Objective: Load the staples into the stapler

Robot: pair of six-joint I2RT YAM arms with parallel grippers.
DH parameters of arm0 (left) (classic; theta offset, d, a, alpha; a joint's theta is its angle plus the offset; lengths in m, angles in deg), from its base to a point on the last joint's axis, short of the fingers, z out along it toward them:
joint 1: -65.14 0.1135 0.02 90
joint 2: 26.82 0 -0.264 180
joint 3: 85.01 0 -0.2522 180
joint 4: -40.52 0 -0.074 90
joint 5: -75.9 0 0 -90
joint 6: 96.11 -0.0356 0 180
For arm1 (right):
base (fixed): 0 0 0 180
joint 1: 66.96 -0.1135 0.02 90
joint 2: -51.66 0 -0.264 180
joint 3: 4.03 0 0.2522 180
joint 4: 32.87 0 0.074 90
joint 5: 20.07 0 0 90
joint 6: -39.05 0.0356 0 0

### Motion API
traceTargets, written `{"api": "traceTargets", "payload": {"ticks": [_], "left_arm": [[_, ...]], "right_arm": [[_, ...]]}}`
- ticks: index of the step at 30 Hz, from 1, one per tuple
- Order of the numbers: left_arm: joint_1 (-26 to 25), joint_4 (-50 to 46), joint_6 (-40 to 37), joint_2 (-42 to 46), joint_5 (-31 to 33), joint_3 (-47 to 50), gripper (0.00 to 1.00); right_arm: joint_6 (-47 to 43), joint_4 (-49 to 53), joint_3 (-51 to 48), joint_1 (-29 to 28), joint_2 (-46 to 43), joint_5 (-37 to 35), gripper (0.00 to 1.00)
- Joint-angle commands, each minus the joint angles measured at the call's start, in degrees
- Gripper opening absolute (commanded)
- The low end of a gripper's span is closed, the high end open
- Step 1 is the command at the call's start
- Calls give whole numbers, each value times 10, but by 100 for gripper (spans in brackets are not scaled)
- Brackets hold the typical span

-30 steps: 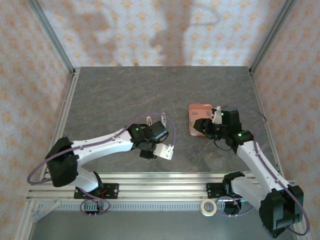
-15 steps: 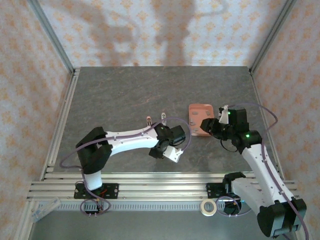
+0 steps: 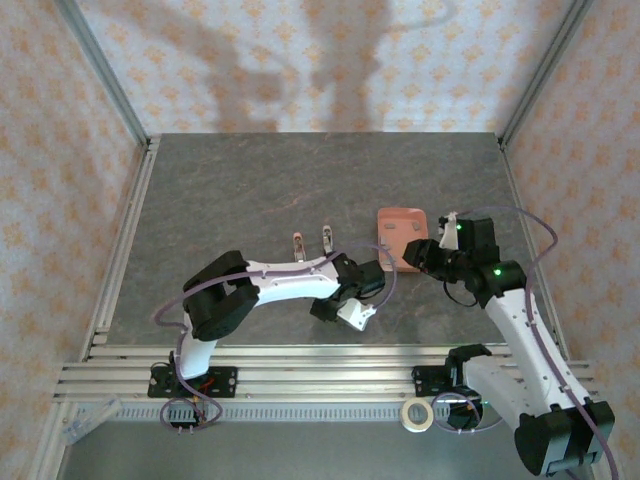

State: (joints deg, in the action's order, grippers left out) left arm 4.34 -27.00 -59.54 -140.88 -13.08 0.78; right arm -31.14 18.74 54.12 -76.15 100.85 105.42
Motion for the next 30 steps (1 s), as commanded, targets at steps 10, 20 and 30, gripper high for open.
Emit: {"api": "traceTargets", "payload": {"ticks": [10,20,30], "left_arm": [[-9,13,29,-19,17,-17,31],[-10,74,50,28,8,18,45],[12,237,146,195,3,140,55]], "right_arm": [[-6,14,12,3,-14,-6,42],[7,9,5,2,-13,3,43],[43,6,-5,-7,-9,0,44]]}}
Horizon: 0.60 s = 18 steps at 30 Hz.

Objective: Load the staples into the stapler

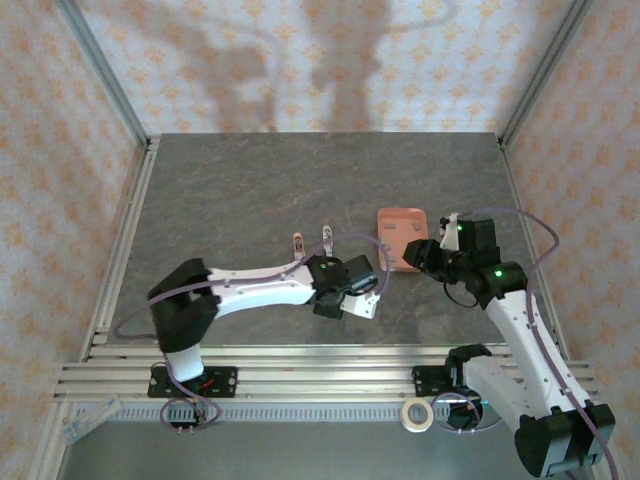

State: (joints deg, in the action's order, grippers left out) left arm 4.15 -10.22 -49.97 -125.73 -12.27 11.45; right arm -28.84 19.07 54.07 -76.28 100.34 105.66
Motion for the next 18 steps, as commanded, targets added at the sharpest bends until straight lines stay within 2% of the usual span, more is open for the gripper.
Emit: {"api": "traceTargets", "payload": {"ticks": [1,5,12,18], "left_arm": [[25,83,66,63,-18,48,56],[86,151,163,147,-79,111,58],[185,294,333,276,-98,236,74],[265,334,497,308,-106,290,82]], "right_arm": [[26,2,-6,-11,-3,-4,44],[49,-5,-5,-48,3,-32,45],[88,-13,1,-131,44,-98,45],[132,-9,21,-230,109,-170,45]]}}
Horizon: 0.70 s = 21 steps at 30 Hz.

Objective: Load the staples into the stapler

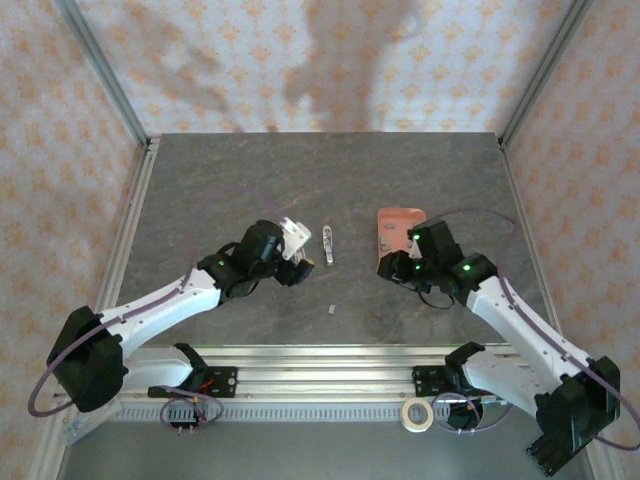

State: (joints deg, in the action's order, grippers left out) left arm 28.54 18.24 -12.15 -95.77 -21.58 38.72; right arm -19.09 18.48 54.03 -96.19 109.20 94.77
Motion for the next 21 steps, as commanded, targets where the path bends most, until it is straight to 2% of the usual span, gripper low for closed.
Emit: {"api": "traceTargets", "payload": {"ticks": [1,5,10,21], "left_arm": [[29,51,139,8,-17,22,82],[51,72,214,7,-20,50,87],[68,110,280,20,-21,95,87],[92,213,325,101,-2,199,92]], "right_arm": [[40,-2,25,-44,31,-71,45],[67,5,44,-100,76,-103,45],[109,13,58,-151,123,-144,45],[181,3,96,-225,229,-173,46]]}}
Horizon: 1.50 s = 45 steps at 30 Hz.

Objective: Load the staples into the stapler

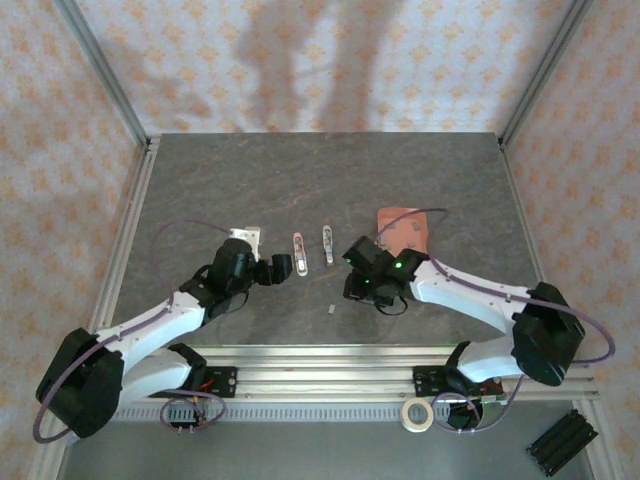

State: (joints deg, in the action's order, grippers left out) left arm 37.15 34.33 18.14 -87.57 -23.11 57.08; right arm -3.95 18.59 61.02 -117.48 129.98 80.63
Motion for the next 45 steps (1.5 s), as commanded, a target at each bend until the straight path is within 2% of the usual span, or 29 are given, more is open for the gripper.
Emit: {"api": "traceTargets", "payload": {"ticks": [1,9,18,29,45], "left_arm": [[7,55,25,24,18,20,93],[19,50,32,20,32,37,98],[20,75,88,23,46,81,98],[19,66,68,26,55,80,97],[20,54,37,31,69,83,97]], "right_arm": [[34,2,30,-16,30,-32,46],[78,-11,37,-27,71,-27,45],[97,-5,67,-42,129,-8,41],[69,32,133,-44,217,18,35],[63,40,156,-46,260,42,27]]}}
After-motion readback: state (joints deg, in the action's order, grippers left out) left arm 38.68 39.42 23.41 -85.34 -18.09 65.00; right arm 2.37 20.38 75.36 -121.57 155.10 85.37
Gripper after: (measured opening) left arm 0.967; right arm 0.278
